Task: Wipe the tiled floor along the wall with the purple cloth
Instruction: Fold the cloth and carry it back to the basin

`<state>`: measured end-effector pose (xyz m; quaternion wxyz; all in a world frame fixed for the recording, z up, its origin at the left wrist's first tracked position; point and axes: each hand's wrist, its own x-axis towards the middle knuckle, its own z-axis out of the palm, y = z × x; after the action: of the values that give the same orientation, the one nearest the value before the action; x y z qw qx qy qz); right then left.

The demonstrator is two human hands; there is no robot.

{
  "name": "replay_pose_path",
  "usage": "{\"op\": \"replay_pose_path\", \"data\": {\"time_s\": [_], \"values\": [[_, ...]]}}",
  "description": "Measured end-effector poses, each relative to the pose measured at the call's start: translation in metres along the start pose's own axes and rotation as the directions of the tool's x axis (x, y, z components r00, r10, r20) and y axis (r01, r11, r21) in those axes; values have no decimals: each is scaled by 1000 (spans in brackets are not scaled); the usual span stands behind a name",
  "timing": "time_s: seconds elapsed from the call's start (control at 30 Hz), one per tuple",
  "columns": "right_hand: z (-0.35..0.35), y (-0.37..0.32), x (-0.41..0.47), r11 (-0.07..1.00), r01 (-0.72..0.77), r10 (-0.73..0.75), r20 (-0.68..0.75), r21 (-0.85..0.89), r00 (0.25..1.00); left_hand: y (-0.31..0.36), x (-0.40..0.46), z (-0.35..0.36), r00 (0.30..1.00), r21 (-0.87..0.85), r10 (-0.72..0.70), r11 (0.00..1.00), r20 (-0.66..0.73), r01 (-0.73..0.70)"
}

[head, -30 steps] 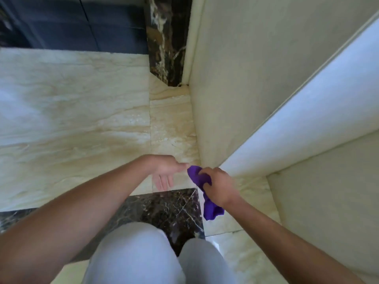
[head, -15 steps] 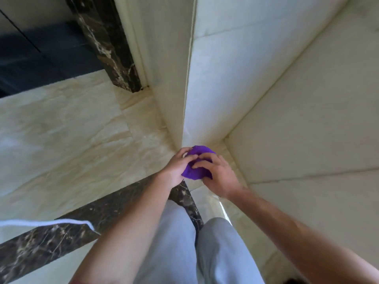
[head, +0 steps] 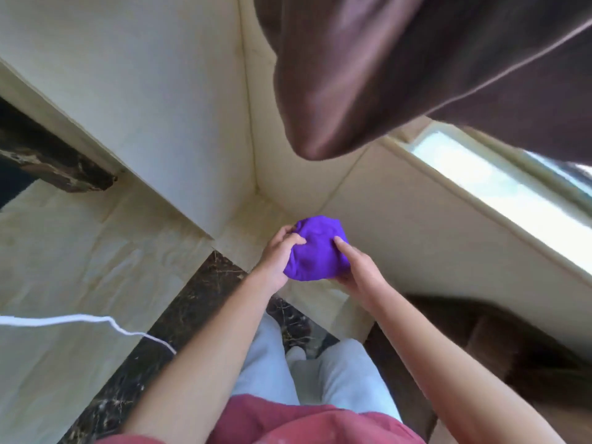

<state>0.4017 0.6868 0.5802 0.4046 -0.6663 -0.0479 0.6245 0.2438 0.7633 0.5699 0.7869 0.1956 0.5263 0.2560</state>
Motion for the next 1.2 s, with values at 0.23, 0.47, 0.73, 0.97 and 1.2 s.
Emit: {"op": "replay_pose_path", "data": {"time_s": [0.23,0.47,0.73,0.97,1.2], "values": [[-84,6,-89,970,132,-104,-142,206,984,-45,-67,86,989,177,-98,981,114,77],[-144,37,-164,859,237,-160,-201,455,966,-81,-122,140,952,370,-180,926,248,78],[-179,118,-233,644,385,-115,-415,661,903,-140,-160,172,794,671,-413,741,446,9],[-176,236,-283,581,439,68,-579,685,812,-214,-181,153,624,843,-599,499,502,-200],[-84,339,-314,471,547,215,-691,693,690,-263,-210,92,483,863,-752,225,449,-452]]}}
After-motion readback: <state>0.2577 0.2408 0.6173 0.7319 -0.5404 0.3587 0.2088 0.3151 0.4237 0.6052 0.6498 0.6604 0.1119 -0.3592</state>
